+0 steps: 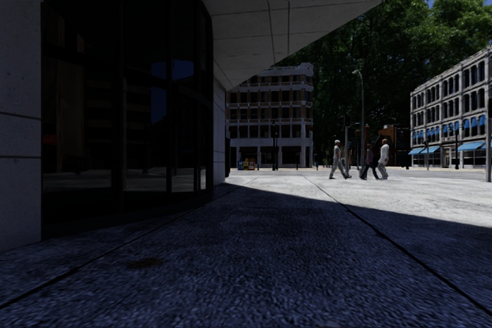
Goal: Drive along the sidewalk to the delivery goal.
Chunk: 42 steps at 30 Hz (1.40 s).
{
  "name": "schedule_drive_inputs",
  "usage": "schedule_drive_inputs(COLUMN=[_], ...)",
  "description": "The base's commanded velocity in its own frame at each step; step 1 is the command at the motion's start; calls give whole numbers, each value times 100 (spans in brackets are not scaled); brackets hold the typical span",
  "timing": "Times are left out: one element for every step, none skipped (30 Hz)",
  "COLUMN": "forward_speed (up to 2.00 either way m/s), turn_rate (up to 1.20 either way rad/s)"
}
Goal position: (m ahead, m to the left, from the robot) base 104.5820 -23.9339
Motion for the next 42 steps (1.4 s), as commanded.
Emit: schedule_drive_inputs(forward_speed=[188,188,188,188,187,187,187,187,187,187,187,187,187,187,187,187,187,186,186,186,186,182,181,181,180,180,178,178,189,195,197,198,198,198,198,198,198,198,197,197,197,196], turn_rate=[0,0,-52,-98,-120,-120,-120,-120,-74,-29,-6,0,0,0,0,0,0,0,0,0,0,0,0,0,0,0,0,0,0,0,0,0,0,0,0,0,0,0,0,0,0,0])
